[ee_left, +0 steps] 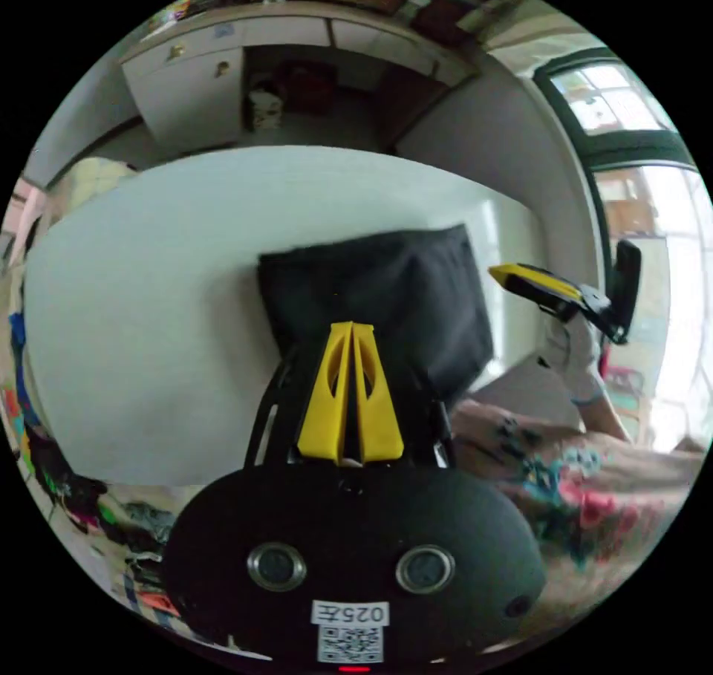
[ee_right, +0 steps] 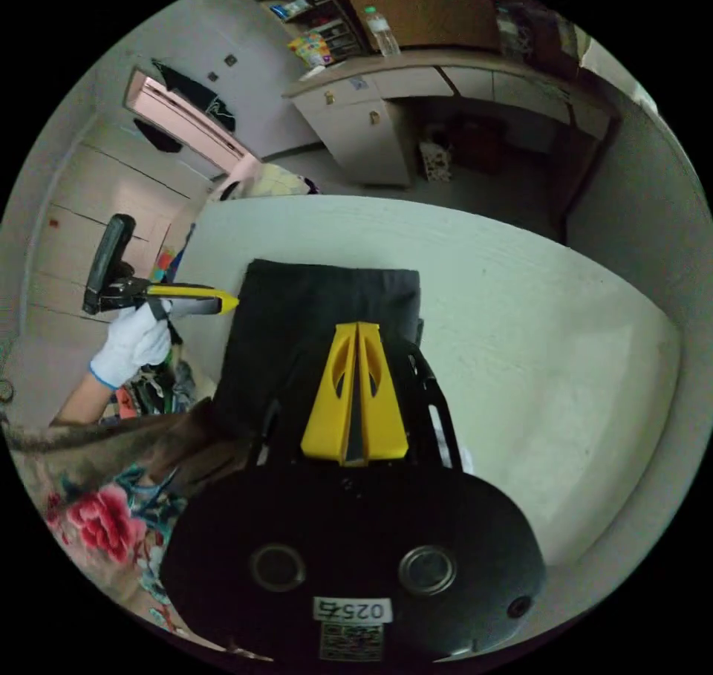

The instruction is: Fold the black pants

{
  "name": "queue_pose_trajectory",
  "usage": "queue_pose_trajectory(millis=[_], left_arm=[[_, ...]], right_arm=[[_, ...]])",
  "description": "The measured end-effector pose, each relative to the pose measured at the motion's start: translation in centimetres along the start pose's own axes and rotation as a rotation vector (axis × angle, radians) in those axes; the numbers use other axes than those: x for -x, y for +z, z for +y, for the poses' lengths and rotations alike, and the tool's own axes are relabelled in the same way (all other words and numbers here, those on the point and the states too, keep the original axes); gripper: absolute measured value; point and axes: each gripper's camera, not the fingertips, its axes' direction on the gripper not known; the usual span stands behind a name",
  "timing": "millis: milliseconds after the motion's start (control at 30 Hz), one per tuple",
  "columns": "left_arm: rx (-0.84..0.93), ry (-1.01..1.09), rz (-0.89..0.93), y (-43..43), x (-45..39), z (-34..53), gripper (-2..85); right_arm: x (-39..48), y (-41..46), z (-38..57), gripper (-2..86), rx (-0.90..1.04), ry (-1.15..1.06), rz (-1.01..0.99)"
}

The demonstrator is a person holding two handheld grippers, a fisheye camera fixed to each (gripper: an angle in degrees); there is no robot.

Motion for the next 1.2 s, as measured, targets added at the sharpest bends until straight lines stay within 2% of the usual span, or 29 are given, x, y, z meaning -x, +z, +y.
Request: queue_pose_trajectory(millis=[133,200,267,333,433,500,567,633,667,733,767,800,867,933,1000,1200], left_arm=[[0.124,0.125,0.043,1.9,-2.5,4.3,-0.9],[0.148,0.146,-0.021,3.5,-2.9,5.2,-0.9],[0.192,0.240,-0.126,6.7,-3.5,5.5,-0.8],[0.202,0.304,-0.142,7.1,-3.6,5.2,-0.7],[0.245,0.214,-0.033,5.3,-1.9,4.0,0.4],[0.083,0.085,-0.036,2.3,0.1,4.3,3.6],[-0.085,-0.159,0.083,-1.1,4.5,5.4,9.1],[-0.122,-0.272,0.236,-1.3,7.6,6.0,11.2],[-0.102,-0.311,0.233,-0.6,9.0,6.0,12.1],[-0.044,-0.328,0.183,1.1,10.3,5.6,12.8],[-0.003,-0.321,0.224,2.7,10.7,5.3,13.6],[-0.015,-0.323,0.201,2.6,10.6,5.2,13.3],[-0.047,-0.204,0.084,2.4,8.7,4.9,13.1],[-0.057,-0.108,-0.066,2.6,6.5,5.1,12.8],[-0.131,-0.043,-0.169,2.9,4.8,5.7,12.3],[-0.171,-0.120,-0.159,1.9,5.8,5.5,12.3]], right_arm=[[2.0,0.3,3.7,-0.9,0.029,-0.105,0.102],[2.4,2.0,4.6,-0.9,0.059,-0.162,0.171],[1.5,7.5,5.0,-0.9,0.207,-0.191,0.193],[0.3,8.4,5.1,-0.8,0.131,-0.199,0.139],[-2.6,8.5,3.3,-0.4,0.210,-0.124,-0.008],[-4.9,8.1,2.1,0.6,0.236,-0.041,-0.143],[-8.2,6.5,1.2,11.0,0.119,0.041,-0.252],[-10.9,6.7,0.3,19.5,0.080,0.129,-0.309],[-12.5,8.0,-0.4,22.8,0.088,0.164,-0.332],[-14.2,11.0,-1.5,23.0,0.141,0.173,-0.356],[-14.7,13.4,-2.2,21.3,0.201,0.178,-0.361],[-14.8,13.6,-2.5,20.4,0.147,0.170,-0.319],[-14.1,16.1,-3.4,17.5,0.116,0.139,-0.260],[-12.6,19.7,-4.0,14.8,0.241,0.043,-0.334],[-11.8,20.6,-4.1,13.1,0.193,0.002,-0.216],[-13.7,24.4,-5.1,12.4,0.158,-0.074,-0.218]])
